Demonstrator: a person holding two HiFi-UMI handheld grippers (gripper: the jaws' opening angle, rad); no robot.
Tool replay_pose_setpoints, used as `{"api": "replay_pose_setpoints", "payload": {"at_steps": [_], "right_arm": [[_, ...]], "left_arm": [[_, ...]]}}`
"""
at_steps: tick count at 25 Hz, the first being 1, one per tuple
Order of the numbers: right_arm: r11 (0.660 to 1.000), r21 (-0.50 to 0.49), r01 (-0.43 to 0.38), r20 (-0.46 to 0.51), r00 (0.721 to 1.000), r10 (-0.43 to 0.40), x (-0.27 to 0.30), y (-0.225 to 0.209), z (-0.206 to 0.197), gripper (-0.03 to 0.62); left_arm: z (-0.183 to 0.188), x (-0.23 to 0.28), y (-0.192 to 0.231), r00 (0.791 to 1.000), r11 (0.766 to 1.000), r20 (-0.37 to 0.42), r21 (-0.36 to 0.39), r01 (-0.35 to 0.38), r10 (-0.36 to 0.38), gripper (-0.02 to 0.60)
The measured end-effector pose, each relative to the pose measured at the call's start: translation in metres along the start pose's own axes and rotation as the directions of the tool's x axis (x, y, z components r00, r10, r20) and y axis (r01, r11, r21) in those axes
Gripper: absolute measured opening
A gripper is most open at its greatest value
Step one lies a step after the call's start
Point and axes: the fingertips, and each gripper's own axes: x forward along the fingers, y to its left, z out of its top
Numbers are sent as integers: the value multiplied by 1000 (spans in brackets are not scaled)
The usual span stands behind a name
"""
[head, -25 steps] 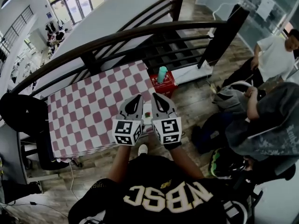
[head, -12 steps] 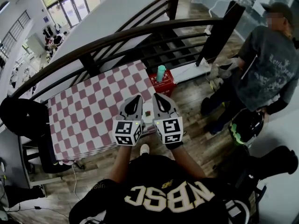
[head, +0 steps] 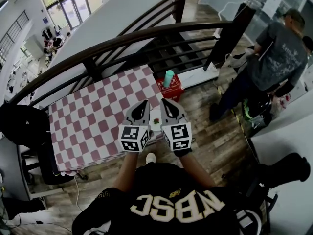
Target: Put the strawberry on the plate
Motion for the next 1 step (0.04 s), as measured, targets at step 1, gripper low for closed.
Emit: {"api": "replay_pose_setpoints", "payload": {"at_steps": [1], "right_arm": [[1000,-1,0,2,1000,0,3,2,0,18]], "left_arm": [[0,0,3,1000,1000,-2,0,1,-1,15]]}}
